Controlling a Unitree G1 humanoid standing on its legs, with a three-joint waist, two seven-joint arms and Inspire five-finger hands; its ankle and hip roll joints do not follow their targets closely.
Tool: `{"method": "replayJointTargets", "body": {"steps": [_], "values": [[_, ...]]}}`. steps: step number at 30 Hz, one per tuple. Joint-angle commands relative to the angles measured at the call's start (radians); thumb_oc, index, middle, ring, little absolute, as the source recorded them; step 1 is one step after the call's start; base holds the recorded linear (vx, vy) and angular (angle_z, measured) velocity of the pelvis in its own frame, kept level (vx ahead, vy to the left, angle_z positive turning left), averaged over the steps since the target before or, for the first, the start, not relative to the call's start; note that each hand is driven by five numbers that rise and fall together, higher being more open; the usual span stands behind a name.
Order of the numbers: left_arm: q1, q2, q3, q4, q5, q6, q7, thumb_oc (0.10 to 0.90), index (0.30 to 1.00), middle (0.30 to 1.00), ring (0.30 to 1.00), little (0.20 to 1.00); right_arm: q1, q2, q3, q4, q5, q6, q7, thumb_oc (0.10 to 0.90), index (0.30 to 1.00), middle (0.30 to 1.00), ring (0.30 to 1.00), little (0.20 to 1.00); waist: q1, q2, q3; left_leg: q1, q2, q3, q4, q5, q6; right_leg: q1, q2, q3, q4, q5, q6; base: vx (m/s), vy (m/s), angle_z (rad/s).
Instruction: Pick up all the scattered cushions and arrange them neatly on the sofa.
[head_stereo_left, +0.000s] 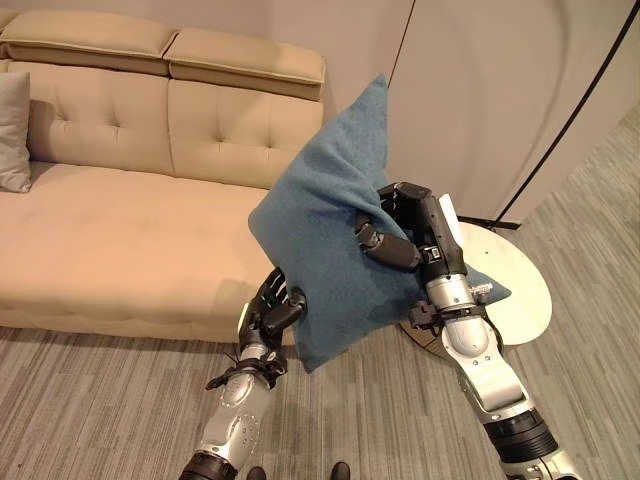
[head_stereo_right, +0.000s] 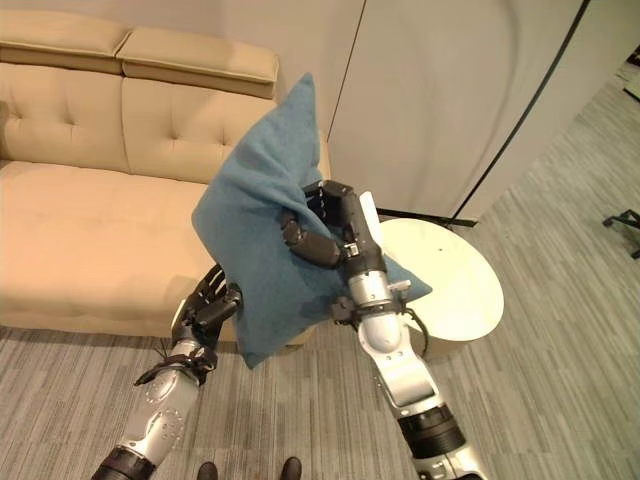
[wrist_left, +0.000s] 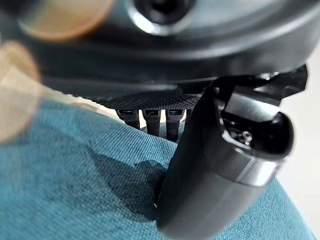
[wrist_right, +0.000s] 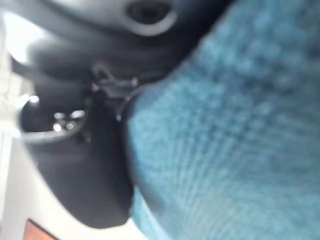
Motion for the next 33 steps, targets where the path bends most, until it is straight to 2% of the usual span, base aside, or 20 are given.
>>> {"method": "replayJointTargets", "body": {"steps": [1,6,13,18,23,25,26,27,28,29,30,33], "values": [[-0.171,-0.063,-0.127,-0.067,0.020,-0.105,-0.076,0.400,0.300,0.300,0.300,0.300,-0.190,0.086,-0.068,-0.217,0.052,-0.270,-0.053,0.400,0.300,0.300,0.300,0.300,-0.001,-0.006,-0.114,0.037,-0.003,-0.014,0.001,-0.114,-0.001,0.022,-0.070,-0.017,0.063,-0.069,0.113,0.01,-0.011,-0.09],[-0.155,-0.043,-0.107,-0.080,0.038,-0.099,-0.091,0.400,0.300,0.300,0.300,0.300,-0.142,0.066,-0.088,-0.200,0.063,-0.266,-0.033,0.400,0.300,0.300,0.300,0.300,-0.005,0.009,-0.119,0.043,0.000,-0.014,0.001,-0.115,-0.003,0.029,-0.070,-0.020,0.062,-0.075,0.110,0.00,-0.010,-0.02],[-0.059,-0.003,-0.053,-0.084,0.087,-0.071,-0.135,0.400,0.300,0.300,0.300,0.300,-0.016,0.018,-0.130,-0.145,0.074,-0.242,0.021,0.400,0.300,0.300,0.300,0.300,0.000,0.028,-0.122,0.045,0.008,-0.032,0.001,-0.107,-0.013,0.043,-0.062,-0.034,0.065,-0.097,0.101,0.00,-0.038,0.06],[0.011,0.022,-0.019,-0.106,0.105,-0.057,-0.161,0.400,0.300,0.300,0.300,0.300,0.061,0.014,-0.145,-0.104,0.076,-0.229,0.054,0.400,0.300,0.300,0.300,0.300,0.010,0.040,-0.108,0.028,0.015,-0.058,0.012,-0.092,-0.020,0.041,-0.048,-0.019,0.067,-0.111,0.088,-0.06,-0.063,0.16],[0.095,0.062,0.037,-0.131,0.124,-0.054,-0.193,0.400,0.300,0.300,0.300,0.300,0.117,0.024,-0.155,-0.068,0.070,-0.236,0.077,0.400,0.300,0.300,0.300,0.300,0.021,0.047,-0.071,-0.057,0.024,-0.121,0.061,-0.072,-0.019,0.008,0.005,0.107,0.100,-0.150,0.052,-0.14,-0.096,0.32],[0.116,0.068,0.058,-0.135,0.124,-0.052,-0.202,0.400,0.300,0.300,0.300,0.300,0.140,0.020,-0.166,-0.064,0.081,-0.237,0.087,0.400,0.300,0.300,0.300,0.300,0.039,0.055,-0.050,-0.119,0.021,-0.154,0.081,-0.036,-0.041,0.014,0.011,0.070,0.077,-0.153,0.042,-0.21,-0.124,0.38],[0.119,0.066,0.061,-0.135,0.117,-0.054,-0.205,0.400,0.300,0.300,0.300,0.300,0.148,0.014,-0.173,-0.058,0.086,-0.238,0.089,0.400,0.300,0.300,0.300,0.300,0.039,0.058,-0.040,-0.145,0.021,-0.164,0.090,-0.021,-0.052,0.014,0.009,0.044,0.068,-0.154,0.042,-0.21,-0.067,0.73],[0.122,0.062,0.060,-0.133,0.112,-0.055,-0.213,0.400,0.300,0.300,0.300,0.300,0.156,0.000,-0.185,-0.056,0.095,-0.237,0.095,0.400,0.300,0.300,0.300,0.300,0.032,0.065,-0.024,-0.185,0.026,-0.155,0.109,-0.003,-0.064,0.017,0.000,-0.015,0.059,-0.155,0.044,-0.16,-0.036,1.12],[0.122,0.062,0.060,-0.133,0.112,-0.055,-0.213,0.400,0.300,0.300,0.300,0.300,0.156,0.000,-0.185,-0.056,0.095,-0.237,0.095,0.400,0.300,0.300,0.300,0.300,0.027,0.066,-0.025,-0.189,0.025,-0.160,0.113,-0.003,-0.064,0.017,0.000,-0.020,0.058,-0.155,0.044,-0.13,-0.006,1.47],[0.123,0.059,0.060,-0.133,0.109,-0.053,-0.218,0.400,0.300,0.300,0.300,0.300,0.158,-0.005,-0.190,-0.055,0.099,-0.235,0.098,0.400,0.300,0.300,0.300,0.300,0.022,0.068,-0.018,-0.196,0.033,-0.131,0.117,-0.001,-0.063,0.018,-0.007,-0.046,0.059,-0.154,0.044,-0.09,0.020,1.28],[0.133,0.055,0.069,-0.131,0.103,-0.053,-0.224,0.400,0.300,0.300,0.300,0.300,0.164,-0.008,-0.198,-0.049,0.102,-0.232,0.103,0.400,0.300,0.300,0.300,0.300,-0.002,0.067,-0.016,-0.202,0.061,-0.037,0.130,-0.001,-0.049,0.021,-0.022,-0.100,0.055,-0.150,0.041,-0.08,0.031,1.06],[0.167,0.061,0.083,-0.131,0.109,-0.043,-0.244,0.400,0.300,0.300,0.300,0.300,0.189,-0.009,-0.208,-0.049,0.115,-0.223,0.122,0.400,0.300,0.300,0.300,0.300,-0.016,0.064,-0.018,-0.189,0.088,0.069,0.138,-0.001,-0.045,0.037,-0.030,-0.146,0.046,-0.146,0.042,0.02,0.058,0.99]]}}
